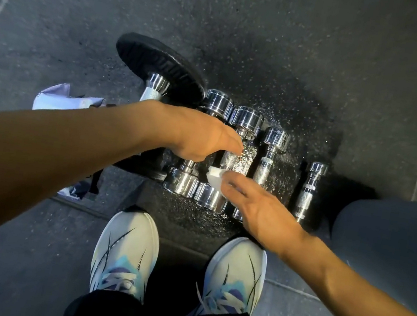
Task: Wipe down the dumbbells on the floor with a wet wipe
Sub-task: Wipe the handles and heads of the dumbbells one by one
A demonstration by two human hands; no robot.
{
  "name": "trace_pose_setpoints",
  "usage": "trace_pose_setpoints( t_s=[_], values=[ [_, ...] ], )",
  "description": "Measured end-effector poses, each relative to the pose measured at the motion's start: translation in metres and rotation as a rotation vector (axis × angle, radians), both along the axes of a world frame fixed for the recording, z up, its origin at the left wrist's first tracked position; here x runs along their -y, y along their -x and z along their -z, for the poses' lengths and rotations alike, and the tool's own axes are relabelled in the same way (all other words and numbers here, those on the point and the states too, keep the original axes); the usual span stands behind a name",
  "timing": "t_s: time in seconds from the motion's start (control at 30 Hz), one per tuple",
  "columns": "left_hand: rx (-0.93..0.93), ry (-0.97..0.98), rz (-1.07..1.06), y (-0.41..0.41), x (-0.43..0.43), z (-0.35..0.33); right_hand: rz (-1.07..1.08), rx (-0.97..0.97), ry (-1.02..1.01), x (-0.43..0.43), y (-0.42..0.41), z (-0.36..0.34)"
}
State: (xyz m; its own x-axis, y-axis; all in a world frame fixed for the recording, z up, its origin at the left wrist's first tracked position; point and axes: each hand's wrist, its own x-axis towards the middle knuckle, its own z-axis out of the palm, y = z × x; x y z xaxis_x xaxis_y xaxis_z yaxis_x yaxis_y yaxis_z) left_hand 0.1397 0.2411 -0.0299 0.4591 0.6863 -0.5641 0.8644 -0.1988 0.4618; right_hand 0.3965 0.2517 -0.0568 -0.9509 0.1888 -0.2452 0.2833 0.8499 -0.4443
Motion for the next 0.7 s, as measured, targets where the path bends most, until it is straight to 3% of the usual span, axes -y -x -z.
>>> trace_pose_setpoints(
  t_s=[0.07, 0.27, 0.37, 0.47, 0.6, 0.7],
  values=[
    [-0.001, 0.011, -0.025, -0.006, 0.002, -0.012, -0.074, 0.002, -0.04, -0.011, 0.004, 0.0],
    [-0.056, -0.258, -0.081, -0.03, 0.025, -0.032, -0.213, 0.007, -0.152, -0.039, 0.028, 0.019],
    [-0.132, -0.366, -0.183, -0.057, 0.06, -0.034, -0.201, -0.046, -0.112, -0.05, 0.032, 0.018],
    [-0.093, -0.459, -0.261, -0.084, 0.095, -0.03, -0.158, 0.007, -0.191, -0.069, 0.042, 0.015],
    [-0.096, -0.407, -0.322, -0.103, 0.118, -0.021, -0.051, 0.069, -0.195, -0.065, 0.047, 0.014],
    [-0.164, -0.379, -0.254, -0.108, 0.121, -0.015, -0.134, 0.096, -0.13, -0.034, 0.035, 0.011]
  ],
)
